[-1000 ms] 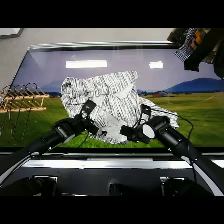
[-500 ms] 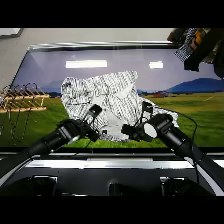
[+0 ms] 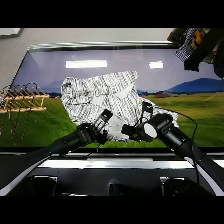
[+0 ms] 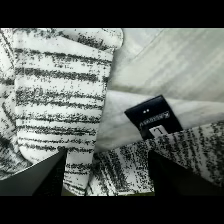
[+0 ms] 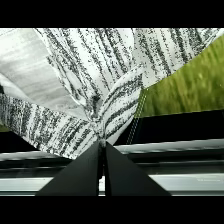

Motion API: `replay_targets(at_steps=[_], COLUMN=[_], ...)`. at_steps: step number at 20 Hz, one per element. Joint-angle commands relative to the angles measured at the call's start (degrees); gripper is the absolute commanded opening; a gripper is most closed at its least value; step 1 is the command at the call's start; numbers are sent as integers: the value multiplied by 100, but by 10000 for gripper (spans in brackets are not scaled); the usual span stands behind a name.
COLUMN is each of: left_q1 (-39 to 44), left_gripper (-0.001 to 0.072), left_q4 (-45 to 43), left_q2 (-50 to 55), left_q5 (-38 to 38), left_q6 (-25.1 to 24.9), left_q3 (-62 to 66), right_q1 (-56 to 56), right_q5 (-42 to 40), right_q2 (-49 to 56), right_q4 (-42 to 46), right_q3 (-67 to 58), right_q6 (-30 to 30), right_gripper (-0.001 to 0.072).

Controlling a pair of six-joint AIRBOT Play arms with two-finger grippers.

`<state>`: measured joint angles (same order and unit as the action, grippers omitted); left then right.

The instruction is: Fold the clothes and pants, and hang the long-sleeved shirts on hangers.

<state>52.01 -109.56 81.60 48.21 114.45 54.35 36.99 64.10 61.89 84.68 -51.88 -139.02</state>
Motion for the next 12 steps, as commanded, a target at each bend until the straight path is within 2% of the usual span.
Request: replay_targets(at_steps=[1, 2, 3, 6, 12], left_q1=[24, -7, -52, -271, -592], left_gripper=[582, 582, 582, 581, 573], left_q4=[-181, -227, -376, -1049, -1054], left_q2=[417, 492, 527, 527, 509], left_q5=[50, 52, 131, 706, 826], left_q6=[68, 76, 289, 1187, 1198], left_q3=[203, 221, 229, 291, 328], right_q1=[4, 4, 4, 4, 4], right_q5=[7, 9, 7, 4, -63], right_q2=[-4, -4, -4, -4, -4], right_q4=[-20, -33, -61, -90, -87], right_q3=[-7, -7, -7, -7, -7], right_q6=[-9, -9, -9, -7, -7], right_gripper=[35, 35, 35, 36, 36])
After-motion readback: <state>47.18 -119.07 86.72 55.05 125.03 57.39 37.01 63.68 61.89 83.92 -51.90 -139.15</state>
